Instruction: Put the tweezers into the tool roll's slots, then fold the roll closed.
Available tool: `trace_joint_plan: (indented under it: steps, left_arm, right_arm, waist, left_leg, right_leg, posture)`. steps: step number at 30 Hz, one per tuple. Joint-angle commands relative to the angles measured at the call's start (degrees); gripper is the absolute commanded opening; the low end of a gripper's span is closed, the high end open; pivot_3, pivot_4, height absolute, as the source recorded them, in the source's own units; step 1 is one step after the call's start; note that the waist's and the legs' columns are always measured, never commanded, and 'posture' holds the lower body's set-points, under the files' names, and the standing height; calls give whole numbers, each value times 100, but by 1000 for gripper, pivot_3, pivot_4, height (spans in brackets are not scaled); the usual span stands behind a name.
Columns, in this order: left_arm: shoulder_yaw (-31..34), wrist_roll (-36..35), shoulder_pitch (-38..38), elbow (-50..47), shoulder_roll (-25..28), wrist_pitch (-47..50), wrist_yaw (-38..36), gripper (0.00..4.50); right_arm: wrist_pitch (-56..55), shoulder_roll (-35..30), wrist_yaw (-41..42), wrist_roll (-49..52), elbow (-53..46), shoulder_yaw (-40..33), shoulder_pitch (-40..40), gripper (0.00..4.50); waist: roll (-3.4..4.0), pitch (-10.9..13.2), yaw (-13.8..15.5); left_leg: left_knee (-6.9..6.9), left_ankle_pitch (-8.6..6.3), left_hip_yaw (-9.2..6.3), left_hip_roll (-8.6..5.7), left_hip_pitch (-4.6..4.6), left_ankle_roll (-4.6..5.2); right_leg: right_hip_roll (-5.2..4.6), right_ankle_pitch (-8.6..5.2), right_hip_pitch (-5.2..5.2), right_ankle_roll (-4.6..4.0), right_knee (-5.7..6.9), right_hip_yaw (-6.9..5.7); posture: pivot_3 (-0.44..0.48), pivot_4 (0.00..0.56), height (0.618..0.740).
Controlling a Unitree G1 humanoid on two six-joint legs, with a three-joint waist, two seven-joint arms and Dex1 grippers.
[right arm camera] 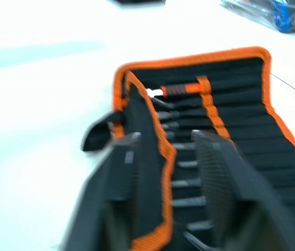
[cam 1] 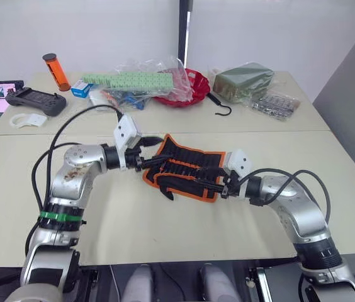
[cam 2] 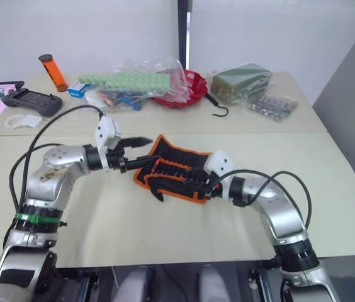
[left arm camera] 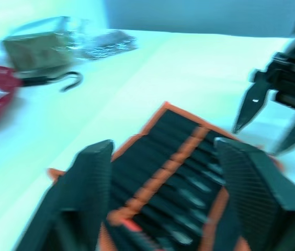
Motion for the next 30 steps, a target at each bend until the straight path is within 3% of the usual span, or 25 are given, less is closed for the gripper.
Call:
trace_joint_plan:
  steps: [1,2,6,16,30]
  left_arm:
    - [-192,-3,241,-290,-53,-76,59,1659]
    - [-281,80,314,-273,-63,-168,68,1380]
    - [-490,228,415,-240,-138,-303,183,37]
    - [-881,759,374,406,-502,-900,562,37]
    - [-800,1318,232,1834,-834,-1873,1270,37]
  right_arm:
    - [143,173,-189,135,-330,125,70,226]
    - [132,225,-236,75,-306,196,94,0]
    - [-23,320,-452,-256,-89,450,140,0]
    - [-508,630,-974,-772,807,566,-26,0]
    - [-629,807,-1448,-1087,1368,559,73,0]
  waist:
    - [0,0,5]
    - [0,0,17]
    - [0,0,64]
    - [0,0,33]
    - [0,-1,41]
  left_leg:
    - [1,0,0,0,0,0]
    - [2,0,0,0,0,0]
    - [8,1,0,-1,-5,-1]
    - [4,0,1,0,0,-1]
    - [4,1,1,-1,2,-1]
  right_leg:
    - [0,0,-1,0,-1,0]
    - [0,0,-1,0,-1,0]
    - [0,0,1,0,-7,0]
    - [1,0,2,0,-9,0]
    - [0,0,3,0,-8,0]
  posture:
    - [0,150,740]
    - [0,150,740]
    - [0,150,740]
    - [0,150,740]
    - [0,150,740]
